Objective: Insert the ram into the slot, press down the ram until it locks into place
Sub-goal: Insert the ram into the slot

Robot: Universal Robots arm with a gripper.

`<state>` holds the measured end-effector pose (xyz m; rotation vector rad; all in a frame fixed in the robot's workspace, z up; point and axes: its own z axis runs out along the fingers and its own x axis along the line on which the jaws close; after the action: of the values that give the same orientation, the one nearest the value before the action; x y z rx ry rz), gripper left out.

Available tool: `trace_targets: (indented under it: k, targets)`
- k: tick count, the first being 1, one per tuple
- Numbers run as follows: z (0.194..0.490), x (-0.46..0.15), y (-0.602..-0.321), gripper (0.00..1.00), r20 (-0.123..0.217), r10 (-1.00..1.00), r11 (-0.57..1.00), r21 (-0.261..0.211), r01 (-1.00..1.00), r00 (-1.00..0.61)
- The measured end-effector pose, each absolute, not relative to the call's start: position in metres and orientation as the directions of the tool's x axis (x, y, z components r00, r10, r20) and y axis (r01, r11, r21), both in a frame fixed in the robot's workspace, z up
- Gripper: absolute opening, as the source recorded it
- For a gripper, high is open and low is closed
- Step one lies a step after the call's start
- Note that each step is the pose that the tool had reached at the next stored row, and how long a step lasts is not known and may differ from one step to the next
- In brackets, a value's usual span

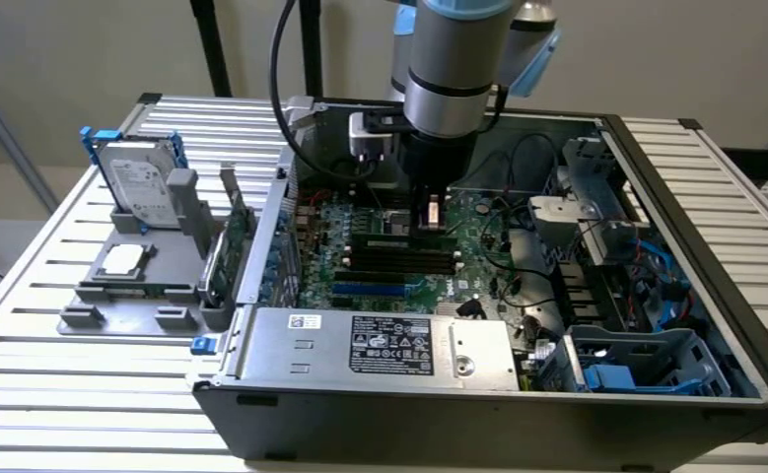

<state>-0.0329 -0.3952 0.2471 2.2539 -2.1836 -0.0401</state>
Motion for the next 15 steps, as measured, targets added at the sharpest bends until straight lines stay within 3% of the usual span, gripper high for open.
trace_targets:
  k: [15]
  targets:
    - [0.2378,-0.0329,-0.3968,0.13,-0.009,-0.999,-0.032,0.020,-0.999,0.032]
